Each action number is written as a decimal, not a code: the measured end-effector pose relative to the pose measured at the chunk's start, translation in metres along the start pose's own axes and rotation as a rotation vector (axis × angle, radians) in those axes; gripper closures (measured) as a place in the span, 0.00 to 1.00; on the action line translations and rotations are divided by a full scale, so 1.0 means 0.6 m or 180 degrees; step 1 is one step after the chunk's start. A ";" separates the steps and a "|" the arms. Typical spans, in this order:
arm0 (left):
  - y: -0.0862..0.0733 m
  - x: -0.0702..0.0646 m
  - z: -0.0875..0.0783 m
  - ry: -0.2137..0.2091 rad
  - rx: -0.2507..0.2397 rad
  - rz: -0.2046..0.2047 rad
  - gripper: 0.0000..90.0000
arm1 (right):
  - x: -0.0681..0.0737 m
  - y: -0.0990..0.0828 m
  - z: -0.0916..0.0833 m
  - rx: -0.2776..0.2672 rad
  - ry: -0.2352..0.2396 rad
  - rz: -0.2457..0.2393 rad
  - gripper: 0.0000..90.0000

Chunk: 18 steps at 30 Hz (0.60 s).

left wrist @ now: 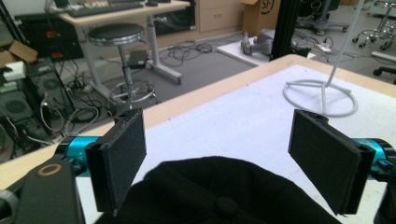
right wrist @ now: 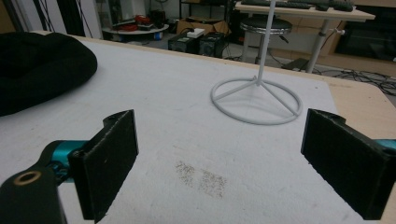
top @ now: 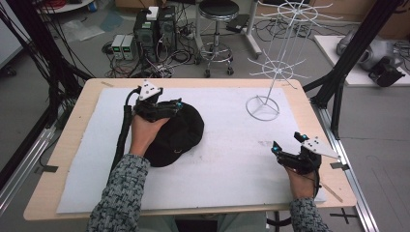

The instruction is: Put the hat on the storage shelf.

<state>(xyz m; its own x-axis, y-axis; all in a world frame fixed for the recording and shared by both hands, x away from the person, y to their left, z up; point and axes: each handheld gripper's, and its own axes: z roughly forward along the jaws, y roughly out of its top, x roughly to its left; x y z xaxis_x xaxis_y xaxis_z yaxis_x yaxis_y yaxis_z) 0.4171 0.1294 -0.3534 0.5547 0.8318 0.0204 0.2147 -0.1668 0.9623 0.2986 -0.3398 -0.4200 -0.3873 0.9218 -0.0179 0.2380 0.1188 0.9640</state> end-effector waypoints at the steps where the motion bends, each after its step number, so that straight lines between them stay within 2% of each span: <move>1: -0.002 0.000 0.003 -0.0004 0.0024 -0.0002 0.22 | 0.000 0.000 0.000 -0.0005 0.0005 0.0001 0.11; 6: -0.023 -0.002 0.030 -0.0001 0.0244 0.0034 0.22 | 0.000 0.000 0.001 0.0000 0.0017 -0.0010 0.11; 11: -0.035 -0.006 0.044 0.0082 0.0351 0.0061 0.22 | -0.002 0.000 0.001 0.0002 0.0016 0.0014 0.11; 18: -0.037 -0.010 0.047 0.0083 0.0423 0.0101 0.25 | -0.001 -0.001 0.001 0.0003 0.0027 0.0023 0.11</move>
<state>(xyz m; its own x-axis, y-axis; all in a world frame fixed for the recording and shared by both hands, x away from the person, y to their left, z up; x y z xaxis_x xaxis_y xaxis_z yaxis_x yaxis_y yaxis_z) 0.4319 0.1133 -0.3825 0.5421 0.8382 0.0591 0.3029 -0.2605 0.9167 0.2995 -0.3404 -0.4205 -0.3933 0.9194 -0.0087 0.2418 0.1126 0.9638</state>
